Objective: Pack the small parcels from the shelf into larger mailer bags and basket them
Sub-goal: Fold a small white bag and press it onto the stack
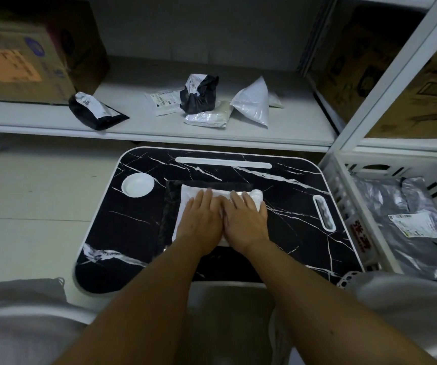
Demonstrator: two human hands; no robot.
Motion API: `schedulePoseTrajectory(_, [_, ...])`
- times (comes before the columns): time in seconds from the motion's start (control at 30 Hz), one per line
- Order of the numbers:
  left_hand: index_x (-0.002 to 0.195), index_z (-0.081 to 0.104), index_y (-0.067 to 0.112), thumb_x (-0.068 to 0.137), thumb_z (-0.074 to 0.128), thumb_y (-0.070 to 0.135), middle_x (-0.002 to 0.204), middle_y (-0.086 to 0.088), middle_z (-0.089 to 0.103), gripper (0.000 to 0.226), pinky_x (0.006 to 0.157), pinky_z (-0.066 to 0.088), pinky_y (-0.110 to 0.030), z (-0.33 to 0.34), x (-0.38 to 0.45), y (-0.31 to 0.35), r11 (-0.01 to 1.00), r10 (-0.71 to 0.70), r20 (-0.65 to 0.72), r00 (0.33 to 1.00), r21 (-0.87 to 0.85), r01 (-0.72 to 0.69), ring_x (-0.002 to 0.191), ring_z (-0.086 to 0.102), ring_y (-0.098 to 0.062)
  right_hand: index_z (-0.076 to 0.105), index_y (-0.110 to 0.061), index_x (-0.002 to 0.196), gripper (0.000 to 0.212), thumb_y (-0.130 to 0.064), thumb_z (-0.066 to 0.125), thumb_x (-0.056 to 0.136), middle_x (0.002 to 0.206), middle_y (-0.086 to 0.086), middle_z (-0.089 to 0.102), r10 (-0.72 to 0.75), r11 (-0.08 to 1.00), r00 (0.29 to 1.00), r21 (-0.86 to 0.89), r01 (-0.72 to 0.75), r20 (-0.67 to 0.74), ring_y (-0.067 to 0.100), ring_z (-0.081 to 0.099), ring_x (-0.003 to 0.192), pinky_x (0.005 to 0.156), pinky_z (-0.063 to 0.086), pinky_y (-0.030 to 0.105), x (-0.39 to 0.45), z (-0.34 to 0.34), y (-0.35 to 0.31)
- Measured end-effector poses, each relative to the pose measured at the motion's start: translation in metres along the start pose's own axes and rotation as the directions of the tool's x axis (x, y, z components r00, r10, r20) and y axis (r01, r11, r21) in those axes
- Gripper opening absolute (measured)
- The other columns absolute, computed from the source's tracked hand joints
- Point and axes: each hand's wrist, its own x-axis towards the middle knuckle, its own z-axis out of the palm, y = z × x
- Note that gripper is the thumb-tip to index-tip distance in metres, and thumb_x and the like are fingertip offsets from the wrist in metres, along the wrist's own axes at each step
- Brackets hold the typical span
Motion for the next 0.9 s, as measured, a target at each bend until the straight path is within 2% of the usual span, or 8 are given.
schedulePoseTrajectory(0.1, [0.152, 0.012, 0.012, 0.102, 0.018, 0.034, 0.159, -0.010, 0.010, 0.055, 0.118, 0.010, -0.049, 0.004, -0.003, -0.001, 0.999, -0.034, 0.054, 0.998, -0.029, 0.035, 0.148, 0.004, -0.031, 0.029, -0.042, 0.146, 0.043, -0.043, 0.019, 0.103, 0.155, -0.011, 0.027, 0.007, 0.999, 0.999, 0.042, -0.009, 0.032, 0.020, 0.009, 0.148, 0.114, 0.009, 0.058, -0.001, 0.005, 0.007])
schedulePoseTrajectory(0.27, [0.141, 0.030, 0.022, 0.100, 0.020, 0.042, 0.146, -0.005, 0.035, 0.047, 0.110, 0.024, -0.053, 0.003, -0.001, -0.001, 0.988, -0.145, 0.044, 0.989, -0.045, 0.147, 0.141, 0.022, -0.026, 0.032, -0.039, 0.144, 0.043, -0.042, 0.021, 0.103, 0.149, -0.009, 0.035, 0.019, 0.997, 0.998, 0.078, -0.024, 0.065, 0.019, 0.011, 0.147, 0.114, 0.017, 0.055, 0.004, 0.005, 0.008])
schedulePoseTrajectory(0.43, [0.143, 0.031, 0.016, 0.100, 0.019, 0.045, 0.145, -0.010, 0.040, 0.053, 0.114, 0.019, -0.051, -0.001, 0.005, -0.003, 0.980, -0.187, 0.045, 0.981, -0.059, 0.189, 0.139, 0.026, -0.025, 0.035, -0.035, 0.144, 0.043, -0.042, 0.023, 0.103, 0.149, -0.006, 0.036, 0.037, 0.997, 0.996, 0.065, -0.043, 0.086, 0.020, 0.012, 0.147, 0.114, 0.015, 0.056, 0.014, 0.001, 0.006])
schedulePoseTrajectory(0.5, [0.144, 0.031, 0.011, 0.100, 0.016, 0.049, 0.151, -0.011, 0.033, 0.060, 0.117, 0.010, -0.052, -0.006, 0.008, -0.005, 0.965, -0.254, 0.052, 0.966, -0.053, 0.257, 0.145, 0.015, -0.026, 0.033, -0.033, 0.146, 0.045, -0.042, 0.022, 0.103, 0.154, 0.000, 0.030, 0.031, 0.998, 0.997, 0.043, -0.034, 0.068, 0.023, 0.009, 0.148, 0.116, 0.013, 0.056, 0.019, -0.003, 0.004])
schedulePoseTrajectory(0.57, [0.151, 0.019, 0.010, 0.100, 0.013, 0.048, 0.159, -0.010, 0.016, 0.064, 0.117, 0.002, -0.054, -0.010, 0.006, -0.008, 0.949, -0.313, 0.031, 0.949, -0.026, 0.314, 0.149, 0.000, -0.026, 0.030, -0.029, 0.148, 0.046, -0.040, 0.024, 0.104, 0.158, 0.007, 0.022, -0.007, 1.000, 1.000, 0.023, 0.006, 0.014, 0.026, 0.006, 0.149, 0.118, 0.014, 0.053, 0.023, -0.003, -0.002])
schedulePoseTrajectory(0.7, [0.154, 0.001, 0.019, 0.102, 0.016, 0.039, 0.162, -0.003, -0.002, 0.057, 0.118, 0.002, -0.055, -0.005, -0.006, -0.016, 0.977, -0.214, 0.009, 0.977, -0.022, 0.214, 0.148, -0.010, -0.023, 0.031, -0.029, 0.146, 0.042, -0.034, 0.025, 0.105, 0.160, 0.008, 0.018, -0.064, 0.997, 0.998, 0.042, 0.065, -0.004, 0.025, 0.002, 0.150, 0.119, 0.011, 0.049, 0.021, 0.005, -0.023])
schedulePoseTrajectory(0.83, [0.153, 0.006, 0.026, 0.102, 0.014, 0.040, 0.162, -0.001, 0.003, 0.053, 0.117, 0.007, -0.054, 0.001, -0.012, -0.030, 0.972, -0.206, 0.093, 0.974, -0.098, 0.215, 0.149, -0.002, -0.021, 0.027, -0.039, 0.147, 0.045, -0.043, 0.017, 0.103, 0.160, -0.003, 0.017, 0.006, 1.000, 0.999, 0.023, -0.007, 0.045, 0.023, 0.000, 0.149, 0.114, 0.007, 0.062, 0.014, 0.011, -0.026])
schedulePoseTrajectory(0.9, [0.152, 0.009, 0.028, 0.102, 0.012, 0.041, 0.161, -0.003, 0.005, 0.052, 0.118, 0.007, -0.054, 0.000, -0.012, -0.031, 0.965, -0.210, 0.112, 0.971, -0.136, 0.224, 0.149, -0.001, -0.023, 0.026, -0.041, 0.146, 0.045, -0.045, 0.017, 0.103, 0.160, -0.003, 0.017, 0.008, 1.000, 0.997, 0.018, -0.010, 0.078, 0.024, 0.000, 0.149, 0.113, 0.010, 0.064, 0.014, 0.010, -0.026])
